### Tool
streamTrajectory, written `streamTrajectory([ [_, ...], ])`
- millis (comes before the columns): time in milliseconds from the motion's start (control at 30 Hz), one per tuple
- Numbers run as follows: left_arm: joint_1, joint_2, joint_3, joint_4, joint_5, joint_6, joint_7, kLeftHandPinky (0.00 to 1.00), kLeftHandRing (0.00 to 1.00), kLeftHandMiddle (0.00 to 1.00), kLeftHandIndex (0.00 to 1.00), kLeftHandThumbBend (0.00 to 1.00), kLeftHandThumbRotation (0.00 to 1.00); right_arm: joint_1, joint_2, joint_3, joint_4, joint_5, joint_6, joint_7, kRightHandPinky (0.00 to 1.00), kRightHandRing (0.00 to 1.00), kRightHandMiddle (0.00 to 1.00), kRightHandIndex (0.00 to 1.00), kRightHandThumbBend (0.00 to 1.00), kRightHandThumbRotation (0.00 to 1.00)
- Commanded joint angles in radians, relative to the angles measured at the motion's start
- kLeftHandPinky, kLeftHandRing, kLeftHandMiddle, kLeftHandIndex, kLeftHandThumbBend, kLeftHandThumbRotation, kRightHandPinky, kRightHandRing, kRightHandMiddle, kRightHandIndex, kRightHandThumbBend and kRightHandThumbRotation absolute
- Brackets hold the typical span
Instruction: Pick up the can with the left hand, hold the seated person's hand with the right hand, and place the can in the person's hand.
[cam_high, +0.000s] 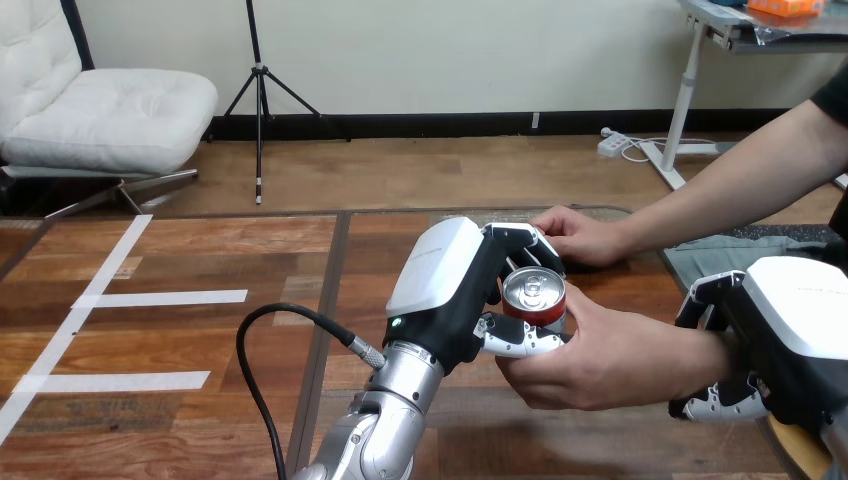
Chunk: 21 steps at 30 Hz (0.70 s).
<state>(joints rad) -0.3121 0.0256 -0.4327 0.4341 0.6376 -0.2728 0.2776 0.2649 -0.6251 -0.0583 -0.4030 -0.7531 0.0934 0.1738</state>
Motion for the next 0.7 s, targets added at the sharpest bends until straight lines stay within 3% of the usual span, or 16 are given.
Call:
streamTrajectory([
  [0,-0.057,-0.027,-0.024,-0.017,0.001,-0.026,-0.005,0.35,0.41,0.47,0.49,0.71,0.00,-0.046,0.022,-0.008,-0.055,0.019,-0.023,-0.012,0.28,0.35,0.43,0.48,0.78,0.00],
  [667,-0.058,-0.022,-0.019,-0.018,0.002,-0.031,0.001,0.35,0.41,0.48,0.49,0.72,0.00,-0.050,0.015,-0.010,-0.033,0.028,-0.041,-0.025,0.29,0.37,0.45,0.49,0.78,0.00],
])
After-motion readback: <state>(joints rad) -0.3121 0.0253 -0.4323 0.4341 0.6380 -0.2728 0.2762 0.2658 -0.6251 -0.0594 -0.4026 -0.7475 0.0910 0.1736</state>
